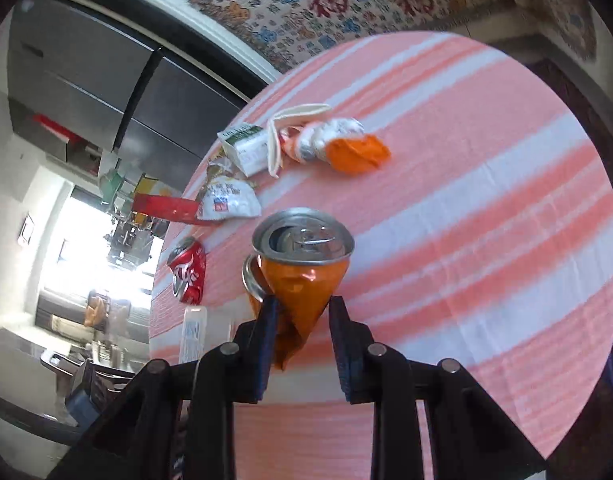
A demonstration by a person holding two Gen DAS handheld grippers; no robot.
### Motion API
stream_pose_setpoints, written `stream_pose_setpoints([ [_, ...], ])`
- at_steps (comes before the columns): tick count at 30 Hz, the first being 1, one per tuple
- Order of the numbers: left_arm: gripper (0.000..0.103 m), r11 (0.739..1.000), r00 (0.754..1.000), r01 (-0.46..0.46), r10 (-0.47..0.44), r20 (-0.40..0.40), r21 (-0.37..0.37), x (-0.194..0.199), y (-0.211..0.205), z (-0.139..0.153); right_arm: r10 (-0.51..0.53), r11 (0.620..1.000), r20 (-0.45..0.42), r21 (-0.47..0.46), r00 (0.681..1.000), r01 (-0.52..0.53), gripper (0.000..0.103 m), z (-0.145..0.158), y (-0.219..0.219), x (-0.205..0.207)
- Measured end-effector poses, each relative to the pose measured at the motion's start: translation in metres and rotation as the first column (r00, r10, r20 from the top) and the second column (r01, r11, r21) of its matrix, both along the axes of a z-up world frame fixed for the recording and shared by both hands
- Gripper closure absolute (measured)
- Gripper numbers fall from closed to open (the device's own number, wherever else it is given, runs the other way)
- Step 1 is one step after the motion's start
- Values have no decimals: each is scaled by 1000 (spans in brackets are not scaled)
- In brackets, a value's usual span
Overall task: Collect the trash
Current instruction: 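Grasp the clear plastic box with the left gripper while the right grasps the crushed orange can, then lift the clear box and orange can off the table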
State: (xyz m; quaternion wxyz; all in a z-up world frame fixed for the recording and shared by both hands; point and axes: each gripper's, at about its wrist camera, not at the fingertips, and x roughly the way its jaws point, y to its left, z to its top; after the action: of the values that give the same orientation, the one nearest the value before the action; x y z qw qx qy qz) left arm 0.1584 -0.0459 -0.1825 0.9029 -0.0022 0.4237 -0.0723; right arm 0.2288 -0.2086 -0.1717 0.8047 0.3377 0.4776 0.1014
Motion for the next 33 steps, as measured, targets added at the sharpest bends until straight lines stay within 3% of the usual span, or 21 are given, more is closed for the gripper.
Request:
stream_pose_setpoints([
  [3,34,1000,1000,-4,4,3,-1,-1,0,0,-15,998,-35,-61,999,13,71,-11,-5,-27],
  [7,30,1000,1000,-7,7,4,-9,-2,2,0,38,976,46,-215,998,-27,37,-3,0,-49],
  [8,29,1000,1000,-6,6,3,-13,-2,2,0,64,959,67,-279,996,-43,31,0,4,-51],
  [11,25,1000,1000,3,-3,-1,-3,-1,0,-1,205,875,78,-462,976,-147,31,10,14,-46],
  [13,24,1000,1000,7,-7,-3,18,0,-4,-1,270,837,65,-509,961,-201,31,8,19,-37],
  [16,24,1000,1000,7,-7,-4,12,0,-2,-1,295,839,58,-493,954,-230,31,2,28,-19],
  [19,24,1000,1000,-12,12,-13,5,-2,7,1,366,830,88,-482,927,-282,30,1,49,-12],
  [21,24,1000,999,-25,25,-22,13,-3,13,2,449,841,112,-388,887,-377,30,3,69,-15],
  [23,24,1000,999,-28,28,-32,8,-4,20,3,521,829,125,-311,844,-465,31,5,89,-21],
  [25,24,1000,999,-14,14,-42,-6,-4,23,3,571,790,123,-352,812,-503,32,13,100,-30],
  [28,23,999,998,29,-30,-48,-18,-4,18,3,602,728,106,-479,791,-490,32,27,93,-40],
  [31,21,998,997,63,-62,-44,14,-3,5,2,618,615,61,-658,784,-434,22,37,77,-35],
  [33,20,997,997,65,-63,-39,48,-3,0,0,637,550,26,-716,771,-430,21,39,67,-21],
])
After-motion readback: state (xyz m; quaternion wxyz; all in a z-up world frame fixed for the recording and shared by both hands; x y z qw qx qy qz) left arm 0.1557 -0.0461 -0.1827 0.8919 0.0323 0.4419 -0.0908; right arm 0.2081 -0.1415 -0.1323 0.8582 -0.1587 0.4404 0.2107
